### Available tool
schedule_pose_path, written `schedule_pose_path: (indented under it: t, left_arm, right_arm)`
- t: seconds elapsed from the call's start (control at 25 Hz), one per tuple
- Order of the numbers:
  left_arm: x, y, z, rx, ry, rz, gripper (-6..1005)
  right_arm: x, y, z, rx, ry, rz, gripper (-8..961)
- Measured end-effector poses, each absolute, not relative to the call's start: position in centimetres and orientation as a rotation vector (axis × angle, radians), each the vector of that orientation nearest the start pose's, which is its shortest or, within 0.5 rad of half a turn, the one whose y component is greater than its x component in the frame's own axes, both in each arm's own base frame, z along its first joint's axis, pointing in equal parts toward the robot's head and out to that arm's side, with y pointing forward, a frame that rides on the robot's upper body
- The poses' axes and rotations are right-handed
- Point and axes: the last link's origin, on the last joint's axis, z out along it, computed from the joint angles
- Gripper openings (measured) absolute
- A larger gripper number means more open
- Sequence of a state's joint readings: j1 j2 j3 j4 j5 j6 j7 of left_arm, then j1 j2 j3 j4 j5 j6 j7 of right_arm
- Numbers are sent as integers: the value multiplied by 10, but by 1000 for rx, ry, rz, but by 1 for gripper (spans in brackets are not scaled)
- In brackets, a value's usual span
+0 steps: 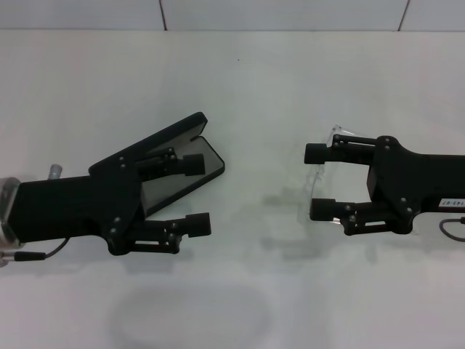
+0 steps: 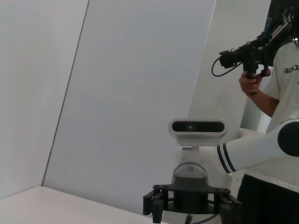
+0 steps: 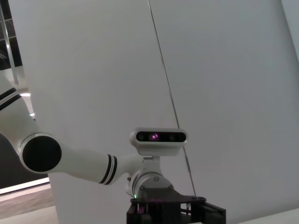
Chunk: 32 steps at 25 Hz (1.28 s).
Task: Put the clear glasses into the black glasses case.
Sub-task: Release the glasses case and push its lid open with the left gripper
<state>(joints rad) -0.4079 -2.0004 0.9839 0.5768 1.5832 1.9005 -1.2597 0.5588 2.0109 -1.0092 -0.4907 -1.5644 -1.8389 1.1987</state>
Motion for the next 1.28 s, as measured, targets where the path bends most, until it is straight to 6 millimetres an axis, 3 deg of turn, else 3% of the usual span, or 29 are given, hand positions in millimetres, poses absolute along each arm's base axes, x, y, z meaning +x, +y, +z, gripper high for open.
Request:
schedule_pose_path:
  t: [0.68, 0.88, 1.12, 1.28]
  left_arm:
    - [-243, 279, 32, -2798, -443, -1251, 834]
    - [-226, 294, 52, -2779, -463, -1232, 828]
    - [-191, 319, 97, -2731, -456, -974, 821]
    - [-175, 340, 114, -2668, -516, -574, 805]
  right_arm:
    - [224, 298, 13, -2786, 303, 1272, 793]
    - [228, 301, 18, -2743, 315, 1267, 793]
    - [240, 301, 28, -2663, 353, 1259, 794]
    - [250, 296, 35, -2591, 389, 1278, 794]
